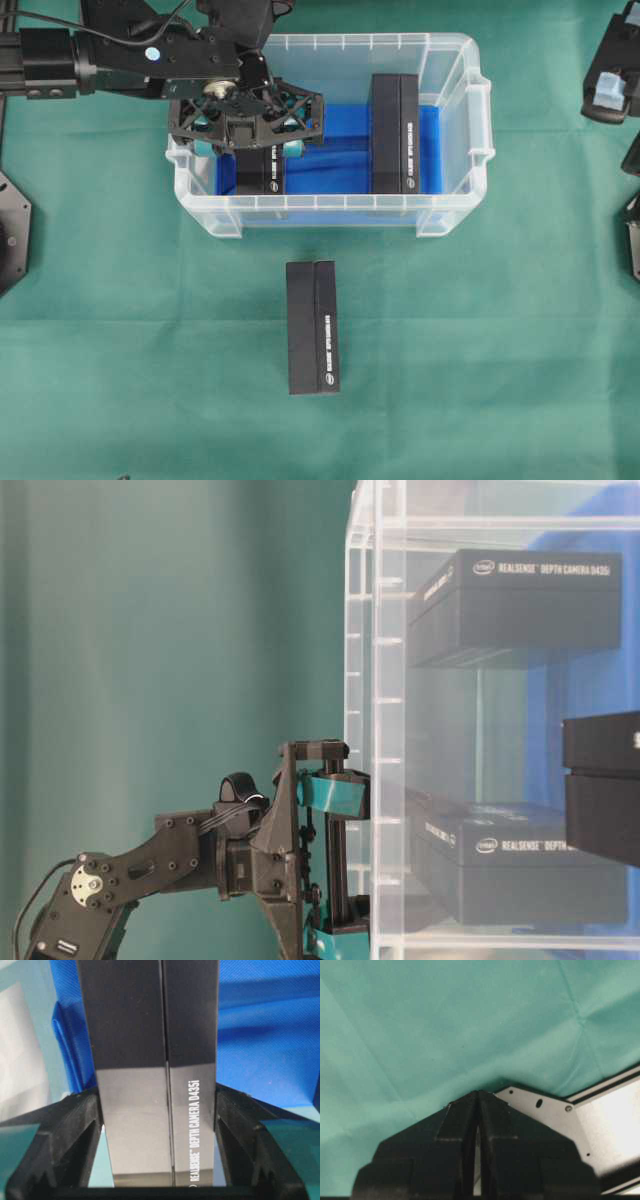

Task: Take the box out of the case with the left arm.
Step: 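Close the left gripper on the left black box, then lift the left black box up out of the case with the left gripper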

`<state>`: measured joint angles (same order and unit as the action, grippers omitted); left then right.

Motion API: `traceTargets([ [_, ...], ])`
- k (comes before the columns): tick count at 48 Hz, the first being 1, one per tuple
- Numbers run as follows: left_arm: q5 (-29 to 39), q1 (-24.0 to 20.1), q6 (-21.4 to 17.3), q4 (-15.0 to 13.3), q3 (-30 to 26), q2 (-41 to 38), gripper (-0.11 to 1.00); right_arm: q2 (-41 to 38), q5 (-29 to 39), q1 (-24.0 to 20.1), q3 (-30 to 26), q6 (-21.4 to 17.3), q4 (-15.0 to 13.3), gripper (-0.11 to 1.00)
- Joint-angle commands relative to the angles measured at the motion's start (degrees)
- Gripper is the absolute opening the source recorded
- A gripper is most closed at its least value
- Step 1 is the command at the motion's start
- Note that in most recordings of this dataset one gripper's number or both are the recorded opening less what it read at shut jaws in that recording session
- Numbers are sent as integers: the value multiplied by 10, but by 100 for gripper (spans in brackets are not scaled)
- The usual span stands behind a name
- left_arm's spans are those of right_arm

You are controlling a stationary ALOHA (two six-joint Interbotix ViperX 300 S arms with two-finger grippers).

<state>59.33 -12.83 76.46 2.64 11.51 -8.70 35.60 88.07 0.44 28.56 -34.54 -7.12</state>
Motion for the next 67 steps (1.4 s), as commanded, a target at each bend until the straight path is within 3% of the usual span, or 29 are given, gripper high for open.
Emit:
traceTargets([
  [1,-18,8,4,-3,-1,-2,61,2,0,0,-6,-1,-1,0],
  [14,36,9,5,-6,-25,27,61,2,-1,0,-6,-1,-1,0],
  [47,262,11,3,-2,-193,132,61,2,-3,0,-6,-1,-2,0],
  [67,295,11,1,-2,-236,133,61,2,-1,0,-5,-3,-2,0],
])
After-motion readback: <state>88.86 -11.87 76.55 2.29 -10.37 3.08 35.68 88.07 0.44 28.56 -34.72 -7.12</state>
